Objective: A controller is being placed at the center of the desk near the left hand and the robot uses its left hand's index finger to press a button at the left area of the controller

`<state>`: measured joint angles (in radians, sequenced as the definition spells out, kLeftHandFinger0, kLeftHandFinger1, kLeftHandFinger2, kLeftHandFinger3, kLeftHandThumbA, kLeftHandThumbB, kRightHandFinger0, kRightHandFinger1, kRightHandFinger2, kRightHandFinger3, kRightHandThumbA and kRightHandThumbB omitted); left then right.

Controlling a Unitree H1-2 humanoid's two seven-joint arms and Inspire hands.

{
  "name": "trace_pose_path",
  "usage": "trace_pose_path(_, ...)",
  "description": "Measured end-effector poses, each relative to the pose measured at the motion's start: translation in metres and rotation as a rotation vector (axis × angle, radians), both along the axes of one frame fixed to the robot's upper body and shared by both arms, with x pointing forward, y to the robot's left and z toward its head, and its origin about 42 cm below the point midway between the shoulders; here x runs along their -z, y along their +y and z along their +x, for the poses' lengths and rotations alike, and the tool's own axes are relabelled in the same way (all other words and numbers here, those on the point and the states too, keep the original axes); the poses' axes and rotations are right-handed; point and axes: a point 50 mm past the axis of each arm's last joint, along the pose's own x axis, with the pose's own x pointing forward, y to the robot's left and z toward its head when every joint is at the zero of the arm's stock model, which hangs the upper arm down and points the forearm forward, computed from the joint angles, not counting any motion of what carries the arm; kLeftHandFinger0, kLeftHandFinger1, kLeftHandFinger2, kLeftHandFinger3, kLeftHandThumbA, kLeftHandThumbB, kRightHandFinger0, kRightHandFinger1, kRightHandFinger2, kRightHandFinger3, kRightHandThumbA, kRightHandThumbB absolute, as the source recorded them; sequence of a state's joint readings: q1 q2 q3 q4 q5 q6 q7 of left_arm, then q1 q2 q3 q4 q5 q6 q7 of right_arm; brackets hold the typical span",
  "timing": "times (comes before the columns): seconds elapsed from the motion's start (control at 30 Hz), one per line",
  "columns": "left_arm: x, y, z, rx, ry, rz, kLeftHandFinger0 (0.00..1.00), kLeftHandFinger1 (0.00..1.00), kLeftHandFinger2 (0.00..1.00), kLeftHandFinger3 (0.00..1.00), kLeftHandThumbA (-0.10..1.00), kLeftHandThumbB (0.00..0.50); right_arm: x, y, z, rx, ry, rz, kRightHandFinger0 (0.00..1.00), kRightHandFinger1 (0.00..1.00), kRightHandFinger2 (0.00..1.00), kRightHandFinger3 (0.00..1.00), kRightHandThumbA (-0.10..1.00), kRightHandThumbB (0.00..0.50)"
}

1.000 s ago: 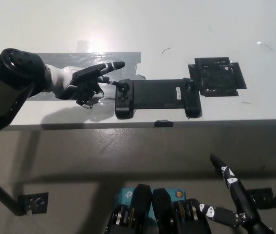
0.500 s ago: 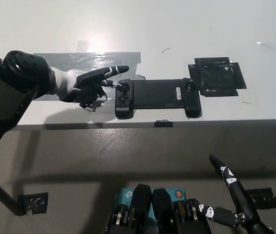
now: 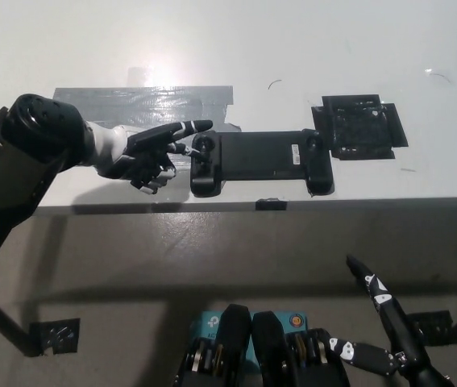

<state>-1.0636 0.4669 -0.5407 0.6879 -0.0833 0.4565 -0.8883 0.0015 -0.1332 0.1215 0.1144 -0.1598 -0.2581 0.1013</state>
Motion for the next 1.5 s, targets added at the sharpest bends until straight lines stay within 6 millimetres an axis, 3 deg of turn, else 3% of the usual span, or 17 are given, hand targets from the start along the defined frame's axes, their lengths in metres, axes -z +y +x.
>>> trace_pose_path(0.27,0.001,0.005,0.002,-0.021,0.003,0.004,0.00,0.00,0.00,1.00,1.00,0.500,-0.001,0.000,0.001,-0.001,-0.004,0.000,1.00,1.00,1.00,1.00,0.90,0.252)
trace_pose_path(0.3,0.001,0.005,0.002,-0.022,0.003,0.003,0.06,0.00,0.00,1.00,1.00,0.500,-0.001,0.000,0.001,-0.001,-0.004,0.001,1.00,1.00,1.00,1.00,0.90,0.253)
trace_pose_path(0.43,0.003,0.006,0.003,-0.033,0.007,0.000,0.00,0.00,0.00,1.00,1.00,0.500,-0.001,0.001,0.002,-0.001,-0.005,0.001,1.00,1.00,1.00,1.00,0.90,0.250)
trace_pose_path(0.53,0.004,0.007,0.004,-0.042,0.013,-0.007,0.00,0.00,0.00,1.00,1.00,0.500,-0.002,0.001,0.003,-0.002,-0.006,0.001,1.00,1.00,1.00,1.00,0.91,0.254)
trace_pose_path(0.57,0.005,0.007,0.004,-0.043,0.014,-0.008,0.05,0.00,0.00,1.00,1.00,0.500,-0.002,0.001,0.003,-0.002,-0.007,0.001,1.00,1.00,1.00,1.00,0.92,0.259)
trace_pose_path(0.63,0.005,0.006,0.004,-0.044,0.014,-0.006,0.00,0.00,0.00,1.00,1.00,0.500,-0.002,0.001,0.003,-0.002,-0.009,0.000,1.00,1.00,1.00,1.00,0.92,0.256)
trace_pose_path(1.0,0.015,0.001,-0.001,-0.026,0.017,-0.015,0.00,0.00,0.00,1.00,1.00,0.500,-0.003,0.001,0.005,-0.002,-0.011,0.000,0.99,1.00,1.00,1.00,0.93,0.263)
trace_pose_path(1.03,0.017,0.000,-0.003,-0.022,0.018,-0.019,0.03,0.00,0.00,1.00,1.00,0.500,-0.003,0.001,0.005,-0.003,-0.012,0.000,0.99,1.00,1.00,1.00,0.93,0.269)
trace_pose_path(1.5,0.034,0.001,-0.013,-0.036,-0.017,-0.040,0.00,0.00,0.01,1.00,1.00,0.478,-0.006,0.002,0.008,-0.005,-0.021,0.001,0.98,1.00,1.00,1.00,0.95,0.272)
